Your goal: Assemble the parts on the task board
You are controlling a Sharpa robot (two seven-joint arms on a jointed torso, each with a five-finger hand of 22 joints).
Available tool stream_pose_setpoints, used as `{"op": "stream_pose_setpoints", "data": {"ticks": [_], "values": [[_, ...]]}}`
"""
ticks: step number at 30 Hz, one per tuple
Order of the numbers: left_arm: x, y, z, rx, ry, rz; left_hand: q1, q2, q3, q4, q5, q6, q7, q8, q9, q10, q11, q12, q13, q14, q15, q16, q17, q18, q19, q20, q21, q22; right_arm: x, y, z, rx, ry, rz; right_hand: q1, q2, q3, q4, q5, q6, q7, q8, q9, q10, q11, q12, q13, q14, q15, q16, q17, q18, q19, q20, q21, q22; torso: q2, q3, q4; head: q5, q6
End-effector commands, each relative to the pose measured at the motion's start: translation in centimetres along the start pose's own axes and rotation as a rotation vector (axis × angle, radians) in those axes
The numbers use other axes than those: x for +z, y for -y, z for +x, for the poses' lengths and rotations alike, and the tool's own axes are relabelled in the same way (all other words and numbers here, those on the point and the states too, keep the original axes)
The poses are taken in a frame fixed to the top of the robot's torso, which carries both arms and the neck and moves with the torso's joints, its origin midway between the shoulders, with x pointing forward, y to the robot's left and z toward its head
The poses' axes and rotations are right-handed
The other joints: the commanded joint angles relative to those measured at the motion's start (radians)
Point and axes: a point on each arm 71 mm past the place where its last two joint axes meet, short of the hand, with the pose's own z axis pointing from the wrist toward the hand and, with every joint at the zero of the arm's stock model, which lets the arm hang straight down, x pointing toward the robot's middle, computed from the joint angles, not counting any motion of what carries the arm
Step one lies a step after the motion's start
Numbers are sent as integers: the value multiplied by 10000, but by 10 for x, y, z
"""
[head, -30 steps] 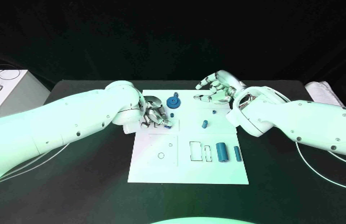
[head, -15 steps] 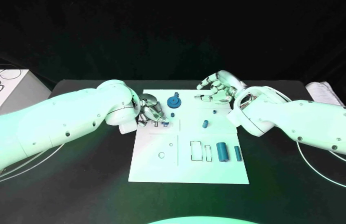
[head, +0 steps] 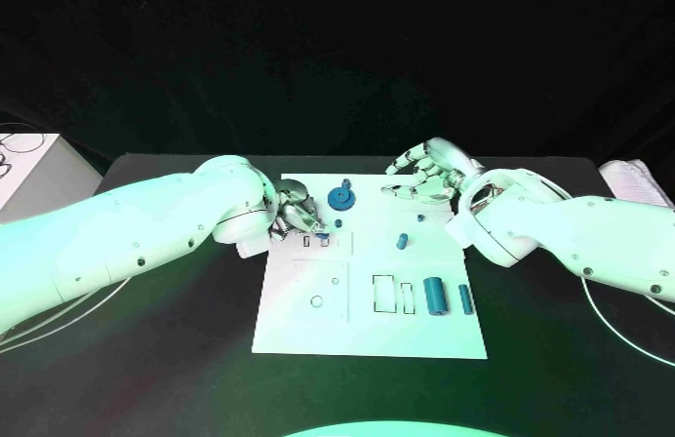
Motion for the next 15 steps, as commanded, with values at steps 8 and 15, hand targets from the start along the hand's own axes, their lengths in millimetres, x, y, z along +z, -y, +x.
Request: {"op": "stream_pose_setpoints", "data": {"ticks": [8,15], "values": [[6,7,2,1218,693,-91,-469,-132,1939,-1821,174,413,-206,99,1923,456,-117,188,316,841,-149,139,2128,-268,364,-90,162,369,0,-1,2,-38,-150,-90,-80,-10,37,19,2,-41,7,33,17,-56,-31,-32,1521,986,-54,8,2491,-77,903,-62,-59,2464,34,17,-15,20,-25],[7,9,6,1474,544,-82,-813,-324,2156,-2096,984,628,-308,175,2023,732,-220,264,474,943,-249,209,2350,-298,513,-191,220,507,0,-1,2,-35,-151,-90,-80,-10,37,19,2,-41,7,33,17,-56,-31,-32,1521,986,-54,8,2491,-77,903,-62,-59,2464,33,12,-5,3,-75]]}}
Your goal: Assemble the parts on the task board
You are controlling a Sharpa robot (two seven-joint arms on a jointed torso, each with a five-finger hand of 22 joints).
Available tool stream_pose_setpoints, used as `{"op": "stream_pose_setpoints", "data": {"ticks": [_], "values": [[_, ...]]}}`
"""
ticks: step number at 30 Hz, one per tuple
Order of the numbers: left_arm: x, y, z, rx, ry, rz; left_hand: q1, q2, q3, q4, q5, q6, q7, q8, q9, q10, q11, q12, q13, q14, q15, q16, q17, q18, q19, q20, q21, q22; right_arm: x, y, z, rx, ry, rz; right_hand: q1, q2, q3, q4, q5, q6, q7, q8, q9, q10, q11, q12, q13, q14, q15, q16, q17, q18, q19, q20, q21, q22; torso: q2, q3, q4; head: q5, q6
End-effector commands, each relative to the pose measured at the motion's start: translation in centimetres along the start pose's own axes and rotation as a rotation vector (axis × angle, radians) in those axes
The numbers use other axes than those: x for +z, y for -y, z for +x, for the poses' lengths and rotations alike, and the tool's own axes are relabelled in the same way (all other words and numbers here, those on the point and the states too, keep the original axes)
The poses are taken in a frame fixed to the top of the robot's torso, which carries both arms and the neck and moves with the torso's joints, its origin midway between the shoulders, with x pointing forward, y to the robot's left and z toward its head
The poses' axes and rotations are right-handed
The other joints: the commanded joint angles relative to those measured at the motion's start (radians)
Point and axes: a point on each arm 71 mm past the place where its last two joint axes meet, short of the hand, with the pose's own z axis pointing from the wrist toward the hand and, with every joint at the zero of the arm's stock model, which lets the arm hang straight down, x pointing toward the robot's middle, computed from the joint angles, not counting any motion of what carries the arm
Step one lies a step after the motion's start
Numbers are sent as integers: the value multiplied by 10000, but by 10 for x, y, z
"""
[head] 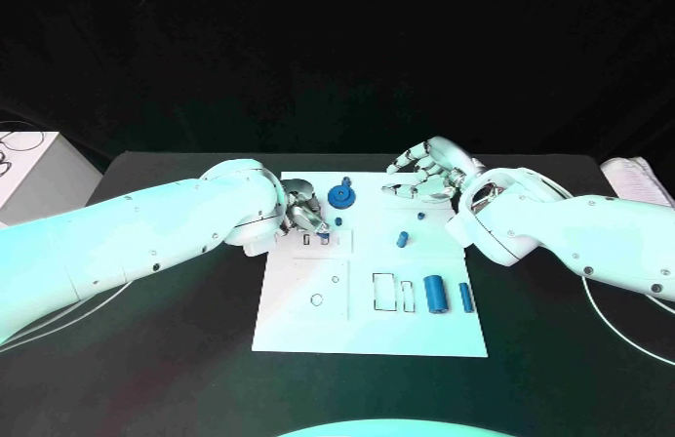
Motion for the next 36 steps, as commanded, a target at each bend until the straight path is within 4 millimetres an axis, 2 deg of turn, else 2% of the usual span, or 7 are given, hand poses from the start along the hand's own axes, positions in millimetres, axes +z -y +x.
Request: {"op": "stream_pose_setpoints", "data": {"ticks": [1,9,36], "values": [[0,3,1,430,33,13,-113,-17,1685,-1686,227,336,-264,29,1379,105,-10,58,41,926,-89,66,2359,-138,118,-2,63,51,0,-1,1,-40,-131,-91,-81,-10,37,18,2,-41,7,33,9,-56,-31,-32,1522,986,-54,8,2493,-78,903,-62,-59,2465,5,-4,8,-19,-32],[1,5,4,834,30,-8,-236,-34,1704,-1761,410,458,-321,68,1415,270,-63,122,157,992,-133,120,2522,-180,279,-39,139,250,0,-1,2,-43,-189,-115,-124,-7,34,16,2,-60,6,58,12,-62,-32,-37,1515,983,-54,4,2484,-76,900,-62,-65,2461,-5,-14,16,-9,-57],[4,3,12,1117,-324,-104,-288,-11,1711,-1764,440,494,-336,71,1420,263,-77,78,70,978,-146,107,2485,-184,302,-53,147,270,0,-2,3,-27,-313,-216,-226,5,20,22,3,-93,6,104,18,-57,-33,-29,1516,987,-54,9,2496,-76,900,-63,-68,2459,-8,-12,17,1,-131]]}}
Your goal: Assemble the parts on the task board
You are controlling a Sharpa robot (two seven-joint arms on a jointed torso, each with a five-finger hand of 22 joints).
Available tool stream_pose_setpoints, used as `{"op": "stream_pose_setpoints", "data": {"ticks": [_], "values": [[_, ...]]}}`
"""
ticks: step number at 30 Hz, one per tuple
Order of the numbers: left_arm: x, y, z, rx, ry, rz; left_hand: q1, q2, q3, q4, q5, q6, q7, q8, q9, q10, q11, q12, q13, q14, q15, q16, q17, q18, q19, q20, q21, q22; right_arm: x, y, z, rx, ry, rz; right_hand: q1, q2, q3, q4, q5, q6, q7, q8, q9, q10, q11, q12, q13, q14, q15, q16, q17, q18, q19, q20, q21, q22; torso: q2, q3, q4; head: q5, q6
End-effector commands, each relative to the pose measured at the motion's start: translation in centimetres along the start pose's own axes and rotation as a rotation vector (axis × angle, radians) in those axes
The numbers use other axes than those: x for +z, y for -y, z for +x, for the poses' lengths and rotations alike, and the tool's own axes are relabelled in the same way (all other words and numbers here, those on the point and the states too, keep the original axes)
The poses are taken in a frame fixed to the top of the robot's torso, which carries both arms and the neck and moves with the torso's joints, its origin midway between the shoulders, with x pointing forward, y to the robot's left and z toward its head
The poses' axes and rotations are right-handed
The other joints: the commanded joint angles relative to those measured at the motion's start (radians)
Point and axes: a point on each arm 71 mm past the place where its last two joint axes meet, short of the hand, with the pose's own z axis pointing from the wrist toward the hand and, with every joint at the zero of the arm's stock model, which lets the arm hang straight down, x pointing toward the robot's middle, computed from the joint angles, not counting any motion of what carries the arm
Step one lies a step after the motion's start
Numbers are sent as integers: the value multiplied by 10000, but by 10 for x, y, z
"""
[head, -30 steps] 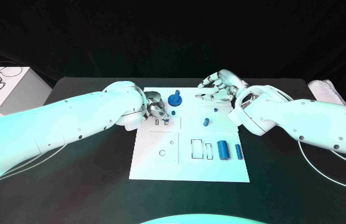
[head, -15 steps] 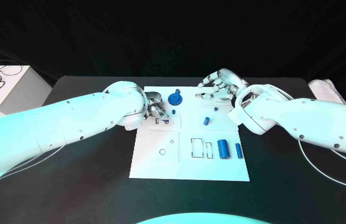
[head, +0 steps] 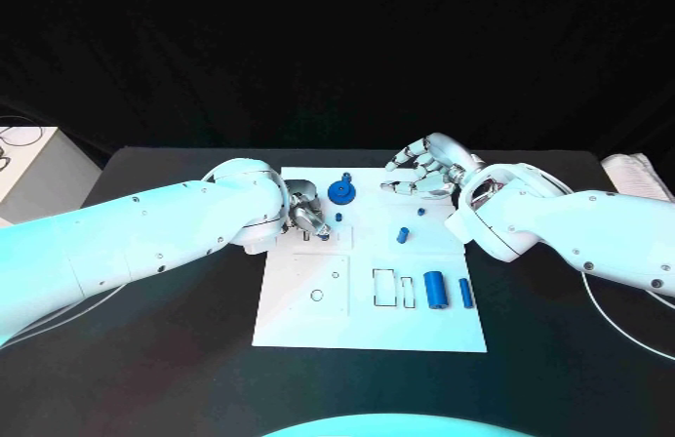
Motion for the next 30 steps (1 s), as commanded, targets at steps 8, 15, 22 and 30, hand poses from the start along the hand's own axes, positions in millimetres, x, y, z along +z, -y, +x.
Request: {"op": "stream_pose_setpoints", "data": {"ticks": [8,15,22,30], "values": [[0,1,6,291,-518,11,8,136,1592,-1646,6,357,-270,65,621,32,-22,-14,-22,965,-65,30,2485,-185,31,-2,59,1,0,-2,2,-18,-189,-183,-106,17,20,22,3,-94,6,28,9,-57,-33,-29,1517,987,-54,9,2499,-76,900,-63,-68,2454,-13,3,5,33,5],[0,1,8,340,-683,16,4,140,1595,-1653,1,354,-271,59,621,26,-24,-26,-38,967,-67,32,2490,-185,29,-5,57,-4,0,-2,2,-14,-200,-196,-106,17,20,22,3,-94,6,28,9,-57,-33,-29,1517,987,-54,9,2499,-76,900,-63,-68,2454,-4,5,0,61,18],[1,0,8,345,-712,-6,4,140,1595,-1653,1,354,-271,59,621,26,-24,-26,-38,967,-67,32,2490,-185,29,-5,57,-4,0,-2,2,-15,-207,-190,-124,34,26,20,6,-102,6,43,11,-62,-33,-34,1511,984,-55,4,2488,-73,894,-64,-80,2446,-5,8,5,67,8],[2,-1,7,310,-712,-54,0,147,1597,-1663,-4,353,-273,54,621,24,-26,-35,-46,967,-69,31,2489,-189,40,-8,62,12,0,-2,3,-14,-212,-190,-124,34,26,20,6,-102,6,43,11,-62,-33,-34,1511,984,-55,4,2488,-73,894,-64,-80,2446,-7,8,-5,63,-21]]}}
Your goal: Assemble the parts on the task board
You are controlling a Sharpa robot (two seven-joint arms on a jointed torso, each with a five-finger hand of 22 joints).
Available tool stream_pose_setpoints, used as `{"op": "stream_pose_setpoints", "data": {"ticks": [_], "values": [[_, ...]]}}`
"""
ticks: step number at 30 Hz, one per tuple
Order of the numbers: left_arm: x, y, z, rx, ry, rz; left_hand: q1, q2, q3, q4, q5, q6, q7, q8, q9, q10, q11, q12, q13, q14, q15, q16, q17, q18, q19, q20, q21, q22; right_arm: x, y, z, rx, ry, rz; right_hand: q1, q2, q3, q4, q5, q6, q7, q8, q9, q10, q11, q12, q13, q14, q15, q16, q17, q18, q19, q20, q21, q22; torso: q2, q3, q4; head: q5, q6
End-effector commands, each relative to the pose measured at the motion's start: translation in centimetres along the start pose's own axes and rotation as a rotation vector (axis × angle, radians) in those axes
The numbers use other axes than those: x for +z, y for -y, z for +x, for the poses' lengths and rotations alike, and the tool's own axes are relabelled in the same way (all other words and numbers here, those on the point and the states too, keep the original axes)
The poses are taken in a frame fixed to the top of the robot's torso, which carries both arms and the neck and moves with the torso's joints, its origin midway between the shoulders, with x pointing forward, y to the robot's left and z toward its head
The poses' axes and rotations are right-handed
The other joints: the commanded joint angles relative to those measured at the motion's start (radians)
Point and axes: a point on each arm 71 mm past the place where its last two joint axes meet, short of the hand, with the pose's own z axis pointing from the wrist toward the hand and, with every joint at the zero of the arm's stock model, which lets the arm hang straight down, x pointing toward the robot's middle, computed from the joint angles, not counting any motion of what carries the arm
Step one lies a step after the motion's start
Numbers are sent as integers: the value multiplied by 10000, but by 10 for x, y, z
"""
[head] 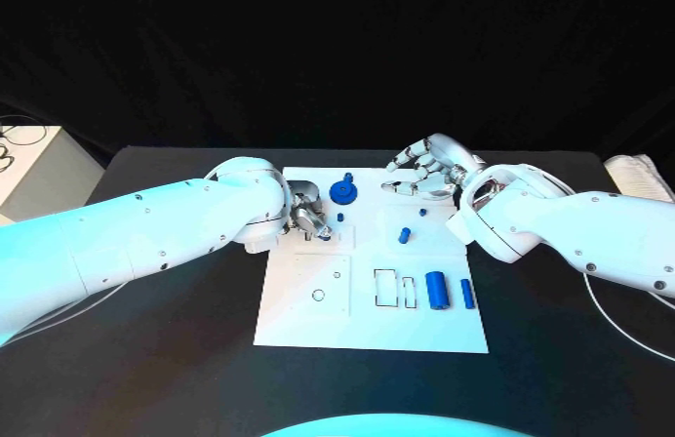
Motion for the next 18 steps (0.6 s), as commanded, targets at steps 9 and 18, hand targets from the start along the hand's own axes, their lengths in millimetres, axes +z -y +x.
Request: {"op": "stream_pose_setpoints", "data": {"ticks": [9,18], "values": [[4,0,8,123,-724,-74,-206,308,1412,-1509,-104,441,-301,24,637,120,-64,-20,38,984,-84,46,2527,-196,55,-26,52,26,0,-2,2,-22,-164,-154,-82,-8,34,12,8,-77,-31,60,15,-69,-34,-41,1505,980,-55,-1,2477,-70,890,-64,-41,2443,-2,0,-12,0,-43],[6,1,9,159,-941,-86,-414,504,1085,-1384,-120,564,-360,22,648,269,-105,44,176,1022,-115,82,2629,-199,76,-46,37,33,0,-2,2,-28,-161,-148,-82,-8,34,12,8,-77,-31,60,15,-69,-34,-41,1505,980,-55,-1,2477,-70,890,-64,-41,2443,-6,4,-7,-13,-55]]}}
